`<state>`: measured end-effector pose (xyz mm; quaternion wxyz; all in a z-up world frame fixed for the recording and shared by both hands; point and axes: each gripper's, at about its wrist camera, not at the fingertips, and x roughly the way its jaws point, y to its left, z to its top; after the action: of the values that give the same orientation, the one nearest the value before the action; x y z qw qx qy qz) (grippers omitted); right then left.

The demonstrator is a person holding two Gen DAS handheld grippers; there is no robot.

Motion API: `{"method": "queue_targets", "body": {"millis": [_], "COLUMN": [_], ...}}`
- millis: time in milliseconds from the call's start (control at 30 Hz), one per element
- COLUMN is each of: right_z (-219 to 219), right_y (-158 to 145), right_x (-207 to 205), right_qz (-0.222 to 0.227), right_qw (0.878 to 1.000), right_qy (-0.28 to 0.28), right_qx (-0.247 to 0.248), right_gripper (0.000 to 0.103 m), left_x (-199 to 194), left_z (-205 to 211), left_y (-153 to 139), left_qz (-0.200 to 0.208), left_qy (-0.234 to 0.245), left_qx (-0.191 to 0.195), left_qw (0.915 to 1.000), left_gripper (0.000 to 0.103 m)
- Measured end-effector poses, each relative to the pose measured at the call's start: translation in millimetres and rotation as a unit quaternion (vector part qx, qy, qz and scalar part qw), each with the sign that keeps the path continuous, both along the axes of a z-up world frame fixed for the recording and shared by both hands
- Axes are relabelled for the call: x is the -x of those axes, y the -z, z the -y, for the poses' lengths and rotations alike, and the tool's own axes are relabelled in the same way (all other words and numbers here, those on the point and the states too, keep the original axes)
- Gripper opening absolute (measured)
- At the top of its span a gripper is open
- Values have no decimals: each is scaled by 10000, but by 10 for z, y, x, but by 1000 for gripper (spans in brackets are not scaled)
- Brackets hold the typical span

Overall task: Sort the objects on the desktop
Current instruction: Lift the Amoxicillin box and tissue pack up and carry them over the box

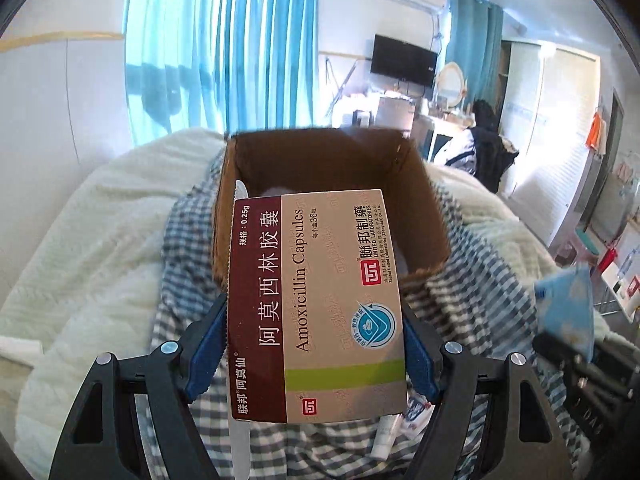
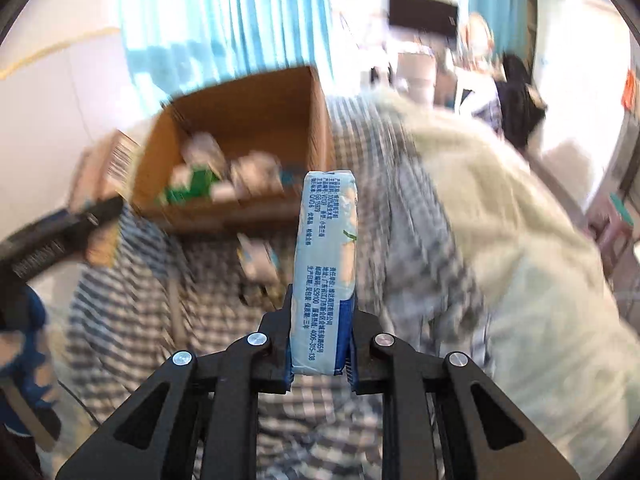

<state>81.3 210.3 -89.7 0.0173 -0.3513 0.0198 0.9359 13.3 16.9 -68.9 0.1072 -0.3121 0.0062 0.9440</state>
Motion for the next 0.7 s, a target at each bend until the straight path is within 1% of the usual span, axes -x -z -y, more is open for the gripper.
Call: {"method": "queue_targets", "body": {"millis": [67,200,267,333,500,700], "right_z": [60,223,247,304,400,422], "right_y": [-182,-513,-636,-740,-924,-958], "right_x": [67,257,312,380,578,844], "right_qz": [-265,-858,-1054,-1233,-1475,-1668], "right_qw": [9995,9956,9935,9911,9865,9829], "right_qy": [-83,-285,-373,-473,-677,-749], "right_qx": [-115,-257,-228,-186,-206,-213], "right_gripper": [18,18,18,18,18,18], "left_x": [13,80,132,208,428,659], "left_z": [-18,2,25,36,29,-25], "left_y": [-107,-353,-422,-487,-595,-572], "left_qz": [-125,-536,-634,-735,-831,-949], "left_qy": [37,79,101,64,8,-4], "left_qx": [-3,-30,-130,-152,-190,-137], "left_qw": [9999,9985,9979,9972,9964,9954], "left_gripper": [78,78,78,78,78,78]}}
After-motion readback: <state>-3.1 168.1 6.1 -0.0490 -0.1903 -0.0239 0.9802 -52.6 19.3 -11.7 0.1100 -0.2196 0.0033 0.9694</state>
